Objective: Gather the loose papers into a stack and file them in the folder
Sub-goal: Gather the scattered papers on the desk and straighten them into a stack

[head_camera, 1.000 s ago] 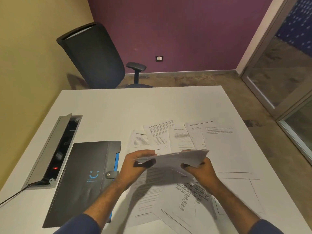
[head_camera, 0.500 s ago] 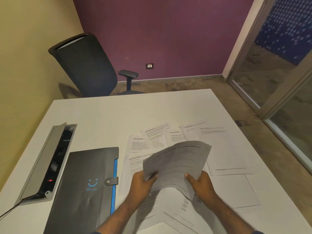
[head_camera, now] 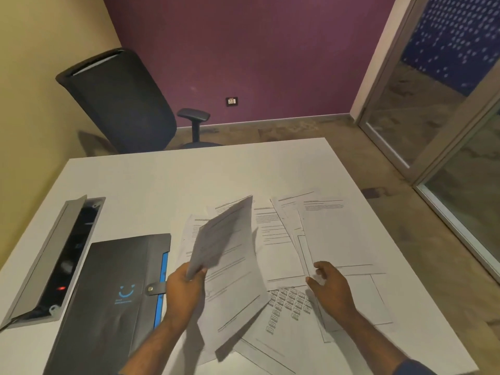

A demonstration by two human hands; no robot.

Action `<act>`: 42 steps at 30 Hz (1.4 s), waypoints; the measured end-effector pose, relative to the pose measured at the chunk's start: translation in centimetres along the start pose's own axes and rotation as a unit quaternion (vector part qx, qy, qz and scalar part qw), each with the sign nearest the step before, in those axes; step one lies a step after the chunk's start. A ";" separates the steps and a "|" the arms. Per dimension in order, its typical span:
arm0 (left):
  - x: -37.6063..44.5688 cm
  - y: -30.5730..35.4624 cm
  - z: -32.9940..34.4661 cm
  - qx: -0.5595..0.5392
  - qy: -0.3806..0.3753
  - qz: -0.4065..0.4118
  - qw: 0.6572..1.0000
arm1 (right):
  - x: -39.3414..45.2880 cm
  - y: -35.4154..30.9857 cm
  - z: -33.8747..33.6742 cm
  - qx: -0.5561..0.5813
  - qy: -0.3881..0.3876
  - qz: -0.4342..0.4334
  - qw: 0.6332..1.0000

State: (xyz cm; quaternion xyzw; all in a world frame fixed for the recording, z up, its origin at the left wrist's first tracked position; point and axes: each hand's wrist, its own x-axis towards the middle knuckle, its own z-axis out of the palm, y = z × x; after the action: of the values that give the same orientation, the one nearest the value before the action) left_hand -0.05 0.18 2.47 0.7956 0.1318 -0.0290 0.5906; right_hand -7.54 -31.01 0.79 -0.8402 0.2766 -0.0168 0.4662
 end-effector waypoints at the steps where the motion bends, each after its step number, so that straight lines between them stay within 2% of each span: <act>1: -0.3 0.0 0.1 0.007 0.004 -0.004 1.000 | 0.6 0.7 -0.3 -0.034 0.003 -0.004 0.999; 7: -1.7 0.6 2.7 0.035 0.032 -0.033 0.998 | 5.0 3.9 -0.9 -0.180 -0.041 0.000 0.983; 12: -3.3 0.9 5.0 0.053 0.035 -0.048 0.997 | 7.8 4.9 0.0 -0.351 -0.077 0.002 0.933; 18: -4.9 0.4 5.8 0.071 0.038 -0.090 0.993 | 7.1 3.6 1.7 -0.399 -0.073 0.048 0.913; 24: -5.0 -0.2 5.7 0.044 0.025 -0.110 0.993 | 6.0 3.4 3.9 -0.475 -0.075 0.083 0.873; 28: -4.6 -0.9 5.5 0.043 0.015 -0.112 0.993 | 5.1 3.5 4.0 -0.476 -0.058 0.026 0.877; 31: -4.7 -1.2 5.6 0.034 0.015 -0.111 0.993 | 5.4 3.1 3.0 -0.485 -0.078 -0.019 0.871; 37: -4.3 -1.2 5.7 0.010 0.007 -0.109 0.994 | 7.6 0.8 0.4 -0.314 -0.022 0.006 0.949; 42: -4.2 -1.0 5.9 -0.015 -0.003 -0.106 0.994 | 9.4 -1.7 -0.5 -0.268 0.024 -0.038 0.962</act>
State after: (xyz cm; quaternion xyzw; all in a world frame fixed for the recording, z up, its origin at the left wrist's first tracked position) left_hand -3.69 -5.93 0.64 0.7682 0.2143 -0.0917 0.5963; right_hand 1.04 -35.15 0.28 -0.9435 0.2500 0.0205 0.2166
